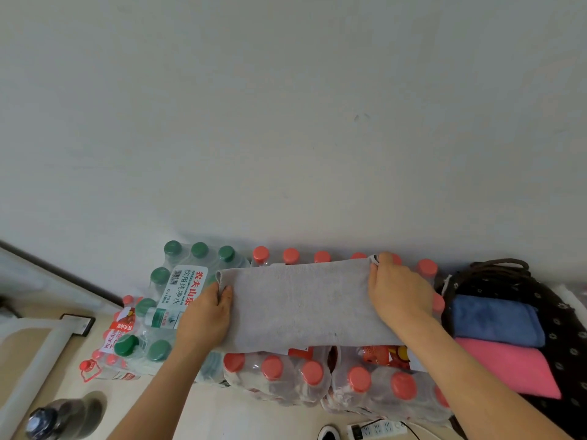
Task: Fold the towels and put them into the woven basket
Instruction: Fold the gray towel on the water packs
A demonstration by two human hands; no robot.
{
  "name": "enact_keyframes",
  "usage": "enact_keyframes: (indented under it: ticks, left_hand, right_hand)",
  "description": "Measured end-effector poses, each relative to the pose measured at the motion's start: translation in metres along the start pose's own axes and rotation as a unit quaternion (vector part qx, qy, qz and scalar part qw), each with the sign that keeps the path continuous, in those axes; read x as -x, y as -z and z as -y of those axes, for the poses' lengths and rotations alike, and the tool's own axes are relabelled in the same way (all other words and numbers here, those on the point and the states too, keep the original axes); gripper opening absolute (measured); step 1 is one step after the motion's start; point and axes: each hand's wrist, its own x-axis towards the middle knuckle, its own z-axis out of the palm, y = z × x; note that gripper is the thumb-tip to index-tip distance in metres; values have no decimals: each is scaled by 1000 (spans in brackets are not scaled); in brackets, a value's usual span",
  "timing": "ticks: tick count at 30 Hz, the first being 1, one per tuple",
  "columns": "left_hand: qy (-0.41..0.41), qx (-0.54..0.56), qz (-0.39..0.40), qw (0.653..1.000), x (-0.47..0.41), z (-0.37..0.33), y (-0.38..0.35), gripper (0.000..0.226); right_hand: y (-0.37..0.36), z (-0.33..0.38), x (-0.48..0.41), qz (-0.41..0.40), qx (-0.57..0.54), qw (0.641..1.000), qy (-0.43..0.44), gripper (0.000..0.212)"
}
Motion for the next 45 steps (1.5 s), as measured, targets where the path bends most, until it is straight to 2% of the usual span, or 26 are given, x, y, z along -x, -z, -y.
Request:
enact_keyframes:
  ticks: [5,11,15,17,19,21,22,24,26,30,35,39,45]
  left_hand:
    - [-21,-68,-70,995,3,-7,6,20]
    - [-65,-25,-68,995,-11,-8,8,45]
    - [-104,-136,-73,983,-17,-6,4,44]
    - [-154,-125,-94,976,-24,-8,3,37]
    - [-248,-108,-92,958,-34,-17,3,32]
    - [-323,-125,-28,938,-40,-30,2,38]
    - [-333,-141,13,932,-43,-36,0,38]
    - [-320,-171,57,930,-50,-42,-3,32]
    - [-318,-178,61,929,-55,-46,-4,29]
    - [-347,-153,98,920,-58,-51,-2,23]
    - [-349,-181,119,912,-61,-58,3,27]
    - [-315,-240,146,906,-65,-60,6,30]
    - [-288,-188,175,922,-64,-55,8,24]
  right_hand:
    - [7,-6,-1,-12,2,1000,-1,19]
    - [9,-10,-2,-10,-4,1000,-5,16]
    - [11,-8,-2,-32,-14,999,-4,20]
    - [11,-9,-5,-22,-36,998,39,36]
    - [12,-10,-12,15,-35,994,100,49]
    - [16,-7,-18,69,-22,989,132,52]
    - [18,-5,-22,92,-17,986,137,52]
    - [23,0,-27,131,-8,981,143,50]
    - [26,5,-30,148,2,976,159,47]
    - [29,18,-34,174,43,963,200,43]
    - [21,32,-41,212,71,949,223,36]
    - [22,32,-45,219,49,949,221,30]
    - [38,32,-44,209,23,946,247,21]
